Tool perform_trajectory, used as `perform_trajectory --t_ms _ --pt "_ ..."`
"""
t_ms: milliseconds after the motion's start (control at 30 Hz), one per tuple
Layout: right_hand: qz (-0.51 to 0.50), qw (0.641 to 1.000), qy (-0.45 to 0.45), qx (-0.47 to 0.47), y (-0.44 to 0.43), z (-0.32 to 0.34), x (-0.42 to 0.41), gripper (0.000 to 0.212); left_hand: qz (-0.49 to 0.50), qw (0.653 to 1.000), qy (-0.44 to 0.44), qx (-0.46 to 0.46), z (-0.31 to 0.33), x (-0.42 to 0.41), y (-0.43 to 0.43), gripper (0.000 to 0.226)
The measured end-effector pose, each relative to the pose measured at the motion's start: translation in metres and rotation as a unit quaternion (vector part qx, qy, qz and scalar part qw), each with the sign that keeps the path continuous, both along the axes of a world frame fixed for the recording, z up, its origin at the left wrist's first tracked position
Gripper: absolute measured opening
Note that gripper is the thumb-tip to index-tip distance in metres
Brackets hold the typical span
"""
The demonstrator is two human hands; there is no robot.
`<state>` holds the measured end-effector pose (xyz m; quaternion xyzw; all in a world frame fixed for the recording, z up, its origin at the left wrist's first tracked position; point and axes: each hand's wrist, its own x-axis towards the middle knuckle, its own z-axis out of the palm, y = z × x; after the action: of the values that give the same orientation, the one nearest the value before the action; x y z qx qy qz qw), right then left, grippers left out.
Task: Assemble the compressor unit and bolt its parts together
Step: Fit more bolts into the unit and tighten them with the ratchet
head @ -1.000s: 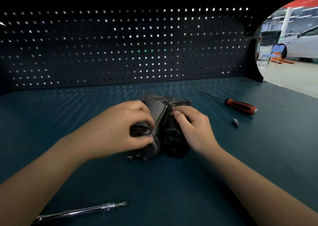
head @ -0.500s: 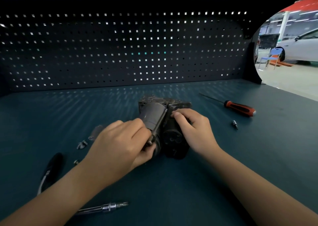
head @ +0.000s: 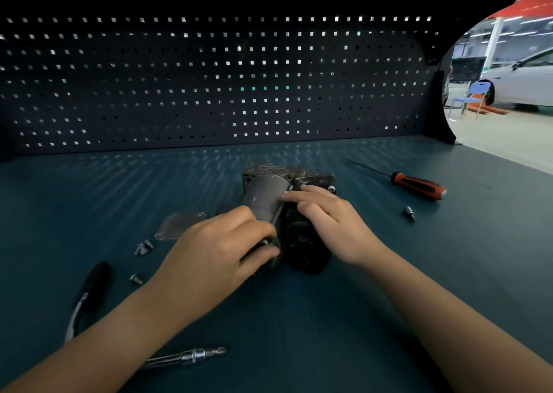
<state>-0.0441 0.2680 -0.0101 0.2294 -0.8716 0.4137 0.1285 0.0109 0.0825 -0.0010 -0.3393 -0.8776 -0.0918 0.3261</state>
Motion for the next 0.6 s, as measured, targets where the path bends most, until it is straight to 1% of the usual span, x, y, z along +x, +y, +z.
perform_trajectory --t_ms 133,233,300,367,433,467,533,567,600 --pt "-0.01 0.999 0.001 0.041 -0.001 0.008 -0.001 0.037 -0.017 0.999 0.005 -0.035 0.005 0.0 -0.004 0.032" --pt "0.0 0.997 -0.004 0.073 -0.002 0.009 -0.004 0.038 -0.031 0.998 -0.023 -0.057 0.007 0.0 -0.01 0.035" --pt "-0.017 0.999 -0.003 0.049 -0.002 0.012 -0.007 0.034 -0.032 0.997 -0.029 -0.057 0.007 -0.001 -0.012 0.034" --pt "-0.088 0.995 0.024 0.03 0.001 0.016 -0.017 0.03 -0.021 0.999 -0.026 -0.034 0.005 -0.002 -0.012 0.033" --pt "-0.158 0.984 0.039 0.069 0.005 0.021 -0.028 0.034 0.002 0.999 -0.039 -0.002 0.003 -0.003 -0.012 0.038" --pt "-0.166 0.982 0.034 0.082 0.006 0.021 -0.033 0.037 0.023 0.998 -0.049 0.014 0.001 -0.003 -0.011 0.047" --pt "-0.133 0.988 0.016 0.073 0.007 0.016 -0.037 0.041 0.071 0.992 -0.09 0.06 -0.004 -0.001 -0.007 0.066" --pt "-0.107 0.992 0.012 0.066 0.008 0.013 -0.036 0.043 0.084 0.989 -0.097 0.08 -0.005 0.001 -0.006 0.069" --pt "-0.079 0.995 0.008 0.057 0.011 0.011 -0.032 0.046 0.092 0.988 -0.086 0.088 -0.008 0.001 -0.006 0.068"
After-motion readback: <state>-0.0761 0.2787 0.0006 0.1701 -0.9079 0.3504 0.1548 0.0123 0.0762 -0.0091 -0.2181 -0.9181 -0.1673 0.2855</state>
